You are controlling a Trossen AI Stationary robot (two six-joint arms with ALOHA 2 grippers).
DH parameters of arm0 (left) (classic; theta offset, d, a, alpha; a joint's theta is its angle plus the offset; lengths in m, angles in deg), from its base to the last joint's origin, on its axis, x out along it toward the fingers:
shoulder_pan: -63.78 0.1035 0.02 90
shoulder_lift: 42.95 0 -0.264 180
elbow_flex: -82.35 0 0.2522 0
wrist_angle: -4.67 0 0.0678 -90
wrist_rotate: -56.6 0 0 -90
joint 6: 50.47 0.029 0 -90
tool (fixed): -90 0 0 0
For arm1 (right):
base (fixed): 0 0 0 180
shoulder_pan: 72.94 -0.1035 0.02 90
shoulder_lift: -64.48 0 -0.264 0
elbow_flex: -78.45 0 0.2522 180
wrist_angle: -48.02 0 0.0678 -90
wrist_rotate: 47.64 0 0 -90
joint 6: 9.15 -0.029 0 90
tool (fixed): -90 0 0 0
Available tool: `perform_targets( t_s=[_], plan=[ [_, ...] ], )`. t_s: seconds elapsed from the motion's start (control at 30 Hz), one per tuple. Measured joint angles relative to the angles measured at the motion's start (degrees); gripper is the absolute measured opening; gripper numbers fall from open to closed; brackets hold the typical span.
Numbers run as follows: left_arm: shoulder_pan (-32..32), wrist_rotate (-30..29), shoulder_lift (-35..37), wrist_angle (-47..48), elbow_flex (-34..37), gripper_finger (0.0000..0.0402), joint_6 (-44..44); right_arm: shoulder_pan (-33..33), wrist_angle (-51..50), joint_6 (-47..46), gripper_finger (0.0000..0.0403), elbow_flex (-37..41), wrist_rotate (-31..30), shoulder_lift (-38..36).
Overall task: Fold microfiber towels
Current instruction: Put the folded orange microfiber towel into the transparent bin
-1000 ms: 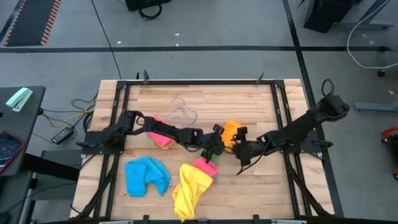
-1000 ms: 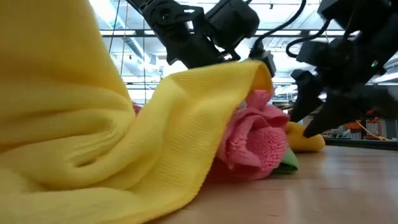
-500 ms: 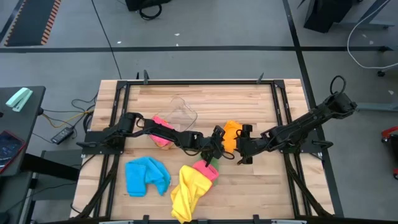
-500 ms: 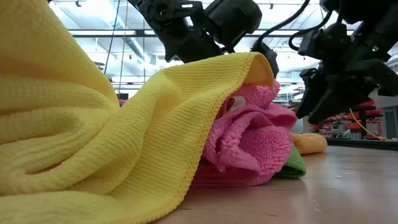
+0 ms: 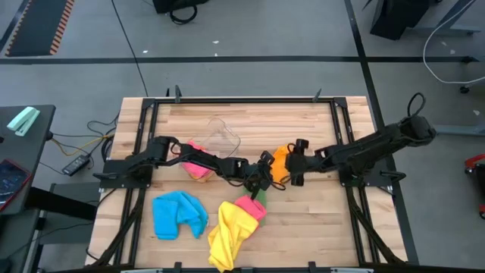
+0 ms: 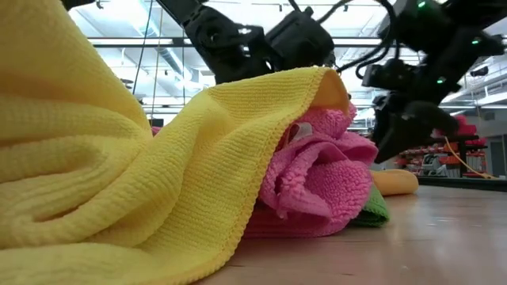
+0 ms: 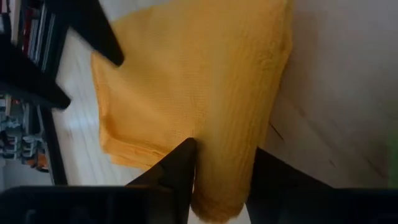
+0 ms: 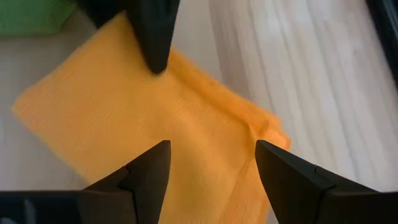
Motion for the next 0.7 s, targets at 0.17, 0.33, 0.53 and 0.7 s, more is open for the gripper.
perform_targets(
  t_s=[0.17, 0.33, 0.53, 0.7],
  plan=[
    [0.2, -0.1, -0.5, -0.6, -0.1, 0.0111, -2.8, 3.3, 2.0, 3.5, 0.0243, 0.0, 4.8, 0.0],
    [0.1, -0.1, -0.5, -0.3, -0.1, 0.0119, -5.5, -0.3, 1.9, 8.6, 0.0243, 0.0, 8.7, 0.1],
    [0.8, -0.1, -0.5, 2.0, -0.2, 0.0136, -7.7, -7.9, 3.4, 5.8, 0.0246, 0.0, 7.9, 4.2],
    [1.6, 0.2, -0.4, 5.0, -0.3, 0.0128, -13.6, -12.6, 4.0, 8.9, 0.0254, 0.0, -0.3, 8.0]
  ],
)
